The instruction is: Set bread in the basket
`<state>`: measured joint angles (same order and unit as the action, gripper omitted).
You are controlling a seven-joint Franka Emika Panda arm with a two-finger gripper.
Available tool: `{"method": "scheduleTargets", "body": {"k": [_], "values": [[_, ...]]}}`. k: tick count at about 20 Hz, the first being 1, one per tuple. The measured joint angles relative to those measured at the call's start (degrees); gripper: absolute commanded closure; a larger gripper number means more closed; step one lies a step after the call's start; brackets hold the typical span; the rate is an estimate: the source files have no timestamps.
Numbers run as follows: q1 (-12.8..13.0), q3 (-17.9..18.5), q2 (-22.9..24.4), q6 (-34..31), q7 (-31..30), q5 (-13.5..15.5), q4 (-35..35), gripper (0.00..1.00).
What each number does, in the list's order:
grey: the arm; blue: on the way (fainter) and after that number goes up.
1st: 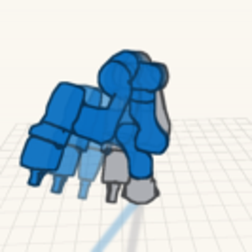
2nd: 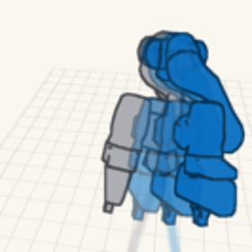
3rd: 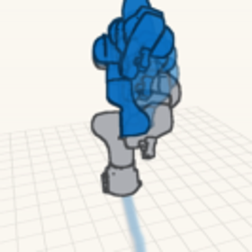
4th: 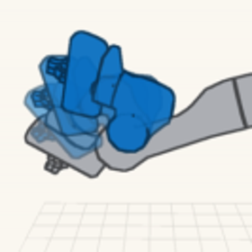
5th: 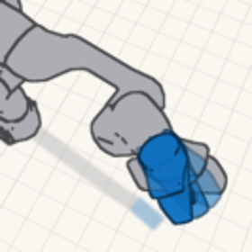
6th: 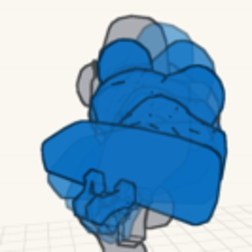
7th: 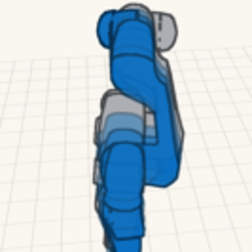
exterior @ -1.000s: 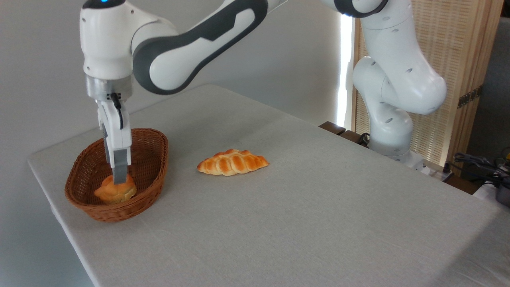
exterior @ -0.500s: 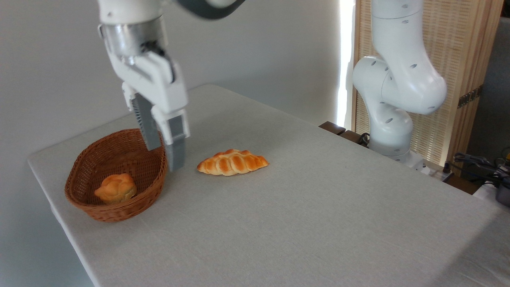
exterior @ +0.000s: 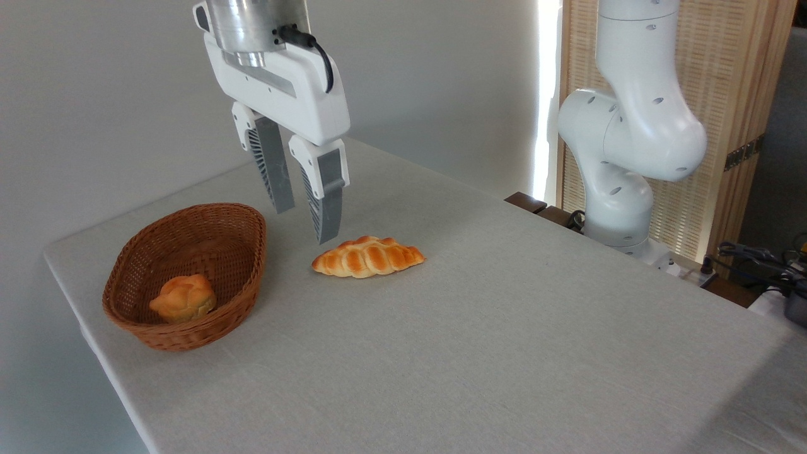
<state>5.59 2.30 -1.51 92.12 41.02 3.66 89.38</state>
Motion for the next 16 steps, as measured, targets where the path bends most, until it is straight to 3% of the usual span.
{"method": "scheduleTargets", "body": {"k": [16], "values": [[-0.6,-1.0,0.3,0.0,0.0,0.0,1.1,0.00]]}}
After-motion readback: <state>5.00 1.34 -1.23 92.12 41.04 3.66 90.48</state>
